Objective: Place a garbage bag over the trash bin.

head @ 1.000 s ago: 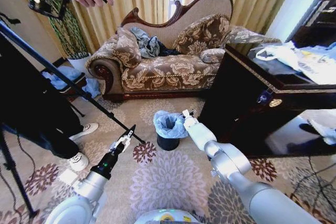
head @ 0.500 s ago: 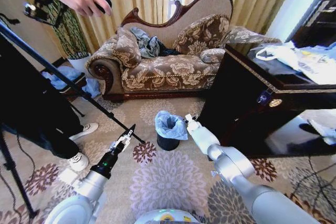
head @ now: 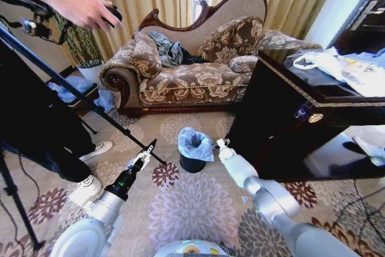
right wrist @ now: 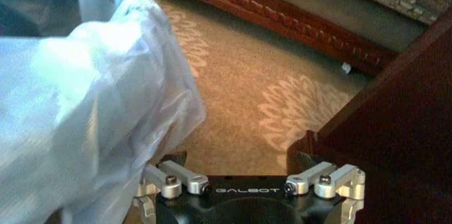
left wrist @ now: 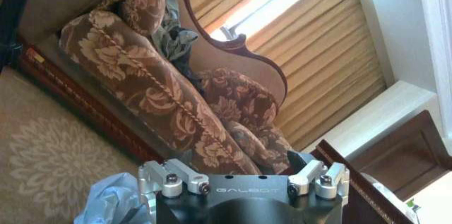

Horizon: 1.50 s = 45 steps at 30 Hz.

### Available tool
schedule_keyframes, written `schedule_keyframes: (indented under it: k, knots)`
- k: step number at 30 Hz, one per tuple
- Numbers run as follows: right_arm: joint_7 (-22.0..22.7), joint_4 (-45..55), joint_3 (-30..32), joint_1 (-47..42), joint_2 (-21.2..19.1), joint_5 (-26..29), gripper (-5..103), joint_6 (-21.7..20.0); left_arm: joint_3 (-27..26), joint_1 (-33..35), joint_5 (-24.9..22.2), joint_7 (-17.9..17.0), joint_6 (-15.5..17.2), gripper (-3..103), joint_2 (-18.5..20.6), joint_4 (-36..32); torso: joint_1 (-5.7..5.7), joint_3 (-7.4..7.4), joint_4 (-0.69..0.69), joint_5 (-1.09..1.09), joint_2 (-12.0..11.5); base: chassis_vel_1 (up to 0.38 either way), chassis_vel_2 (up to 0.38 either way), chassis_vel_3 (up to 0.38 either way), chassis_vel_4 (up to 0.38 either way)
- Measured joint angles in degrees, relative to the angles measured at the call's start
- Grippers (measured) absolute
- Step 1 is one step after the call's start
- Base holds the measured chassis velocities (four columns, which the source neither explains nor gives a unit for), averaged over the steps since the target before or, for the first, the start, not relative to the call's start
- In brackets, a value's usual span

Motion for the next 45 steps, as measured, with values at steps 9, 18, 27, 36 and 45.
schedule_keyframes:
  k: [9,18,27,36,45]
  knots:
    - [0.72,15.63,4.86,-6.51,-7.26,-3.45,100,-4.44,1.07,-2.22,-1.80,-0.65,-0.03,94,1.93,0.00,0.00,0.00,-0.02,-0.01,0.00,0.000,0.000,0.000,0.000]
    - [-1.87,39.77,4.97,-14.92,-18.33,2.02,100,-11.91,1.04,-4.79,-3.02,-0.95,-0.15,94,4.88,0.00,-0.01,0.00,-0.04,0.00,0.00,0.000,0.000,0.000,0.000]
    - [3.00,63.88,-7.46,-15.57,-21.03,21.76,100,-23.50,-2.94,-4.98,0.01,-1.17,-0.90,94,4.85,0.65,-0.01,0.00,0.01,0.03,0.00,0.000,0.000,0.000,0.000]
    - [12.76,60.22,-18.66,-6.99,-16.52,23.42,100,-23.26,-1.94,-5.77,0.48,-0.60,-1.66,94,3.11,2.21,-0.01,0.00,0.02,0.00,0.00,0.000,0.000,0.000,0.000]
    - [14.08,52.44,-25.36,1.13,-13.68,20.84,100,-24.63,0.04,-8.77,-0.33,-0.41,-2.74,94,4.10,5.15,0.00,0.00,0.00,0.00,-0.01,0.000,0.000,0.000,0.000]
